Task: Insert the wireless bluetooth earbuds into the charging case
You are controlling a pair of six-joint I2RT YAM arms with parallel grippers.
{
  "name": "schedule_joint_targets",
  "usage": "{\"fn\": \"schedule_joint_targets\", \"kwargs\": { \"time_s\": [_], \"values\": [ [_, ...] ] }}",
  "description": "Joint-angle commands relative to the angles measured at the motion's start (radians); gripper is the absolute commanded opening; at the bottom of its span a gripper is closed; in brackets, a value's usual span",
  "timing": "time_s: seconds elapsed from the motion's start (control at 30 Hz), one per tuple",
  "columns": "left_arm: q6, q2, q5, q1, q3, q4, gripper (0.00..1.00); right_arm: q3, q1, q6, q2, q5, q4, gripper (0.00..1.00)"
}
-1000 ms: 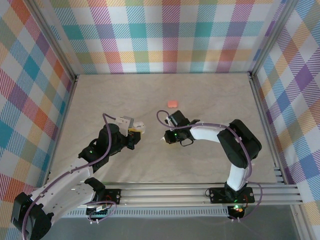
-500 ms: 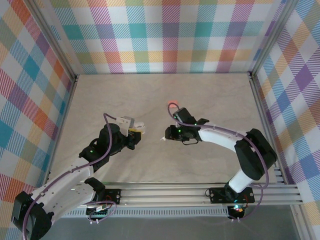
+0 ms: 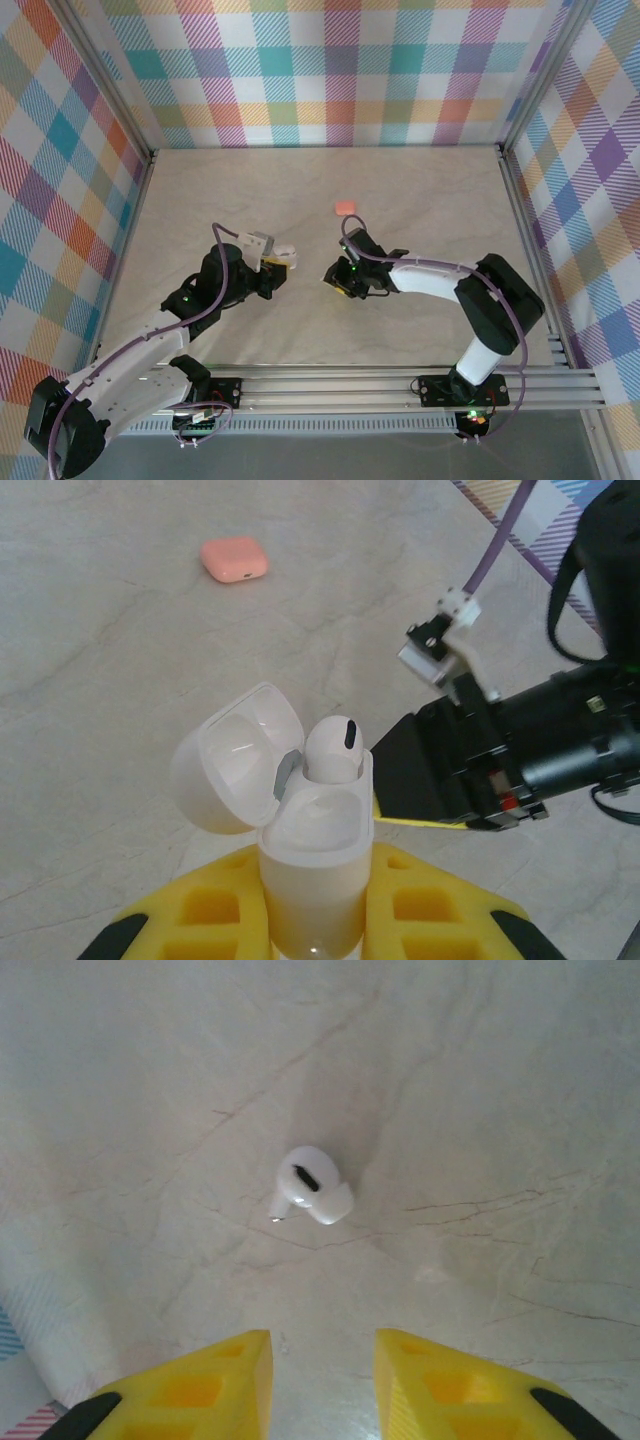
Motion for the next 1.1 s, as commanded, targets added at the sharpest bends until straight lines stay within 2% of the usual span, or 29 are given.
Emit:
{"fn": "schedule_joint_targets", "kwargs": {
  "time_s": [0.0, 0.33, 0.57, 1.07],
  "values": [
    [0.014, -0.022, 0.022, 0.003, 0.033, 0.002, 0.0, 0.033, 0.01, 0.074, 0.038, 0.006, 0.004, 0.33],
    [0.011, -0.082, 0.004, 0.003, 0.008, -0.026, 0.0, 0.077, 0.01, 0.037, 0.102, 0.034, 0.02, 0.34],
    [0.012, -0.091, 0.0, 0.003, 0.008, -0.043, 0.0, 0.159, -0.026, -0.02, 0.171, -0.015, -0.009, 0.32],
    [0.014, -0.101, -0.013, 0.005, 0.004, -0.051, 0.0, 0.192, -0.071, -0.099, 0.193, -0.007, -0.087, 0.32]
  ]
}}
